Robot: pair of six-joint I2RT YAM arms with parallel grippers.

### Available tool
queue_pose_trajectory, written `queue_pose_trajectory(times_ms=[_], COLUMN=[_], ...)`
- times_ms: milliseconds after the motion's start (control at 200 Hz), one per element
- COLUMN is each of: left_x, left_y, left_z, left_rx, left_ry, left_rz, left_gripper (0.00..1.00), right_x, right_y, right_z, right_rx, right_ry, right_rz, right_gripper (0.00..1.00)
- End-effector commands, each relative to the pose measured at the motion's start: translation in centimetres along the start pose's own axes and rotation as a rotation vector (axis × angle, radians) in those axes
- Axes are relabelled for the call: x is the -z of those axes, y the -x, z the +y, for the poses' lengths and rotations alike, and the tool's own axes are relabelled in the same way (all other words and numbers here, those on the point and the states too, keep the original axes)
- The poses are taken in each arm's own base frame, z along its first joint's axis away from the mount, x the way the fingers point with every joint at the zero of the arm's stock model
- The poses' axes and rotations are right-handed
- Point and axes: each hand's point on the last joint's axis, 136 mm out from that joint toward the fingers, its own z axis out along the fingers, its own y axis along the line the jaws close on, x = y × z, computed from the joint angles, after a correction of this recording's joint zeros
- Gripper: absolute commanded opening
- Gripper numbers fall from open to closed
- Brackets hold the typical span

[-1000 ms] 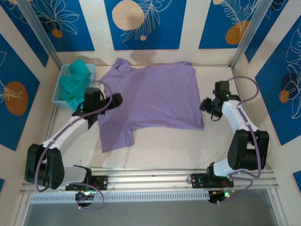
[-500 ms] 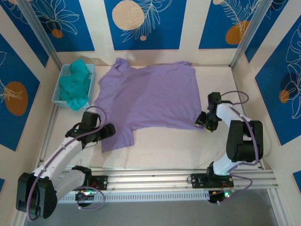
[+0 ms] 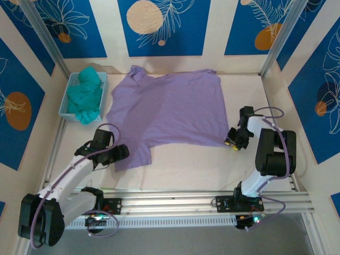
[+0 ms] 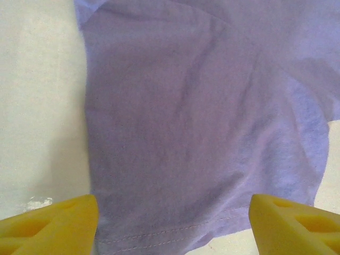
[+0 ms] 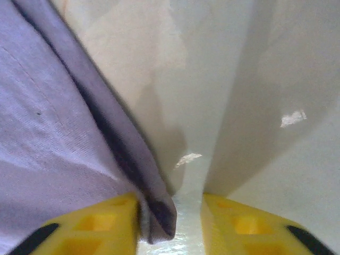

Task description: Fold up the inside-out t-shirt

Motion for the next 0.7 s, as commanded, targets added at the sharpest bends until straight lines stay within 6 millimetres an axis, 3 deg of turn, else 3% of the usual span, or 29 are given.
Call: queue_pose_trajectory(times_ms=[0, 235, 535, 695], left_x=[-0.2, 0.3, -1.1, -1.8], left_y=[-1.3, -2.7, -4.9, -5.9], left_z=[1.1, 2.8, 3.1, 3.7], left_rx=[0.015, 0.056, 0.037, 0.035], left_ry=[0.049, 0.137, 0.177, 0.201], left_rz=[0.027, 0.042, 0.149, 0.175], left_gripper=[0.73, 0.7, 0.48, 0.45], right_x=[-0.5, 1.3, 2.9, 3.1], right_y=[0.5, 1.1, 1.7, 1.8], right_z=[1.7, 2.1, 2.4, 2.5], right_rx=[0.025, 0.042, 0.043, 0.044], right_ry=[0.081, 0.119, 0.162, 0.171], right_rz=[-0.005, -0.095, -0.156, -0.166], right_gripper=[0.22, 0.0, 0.0, 0.0])
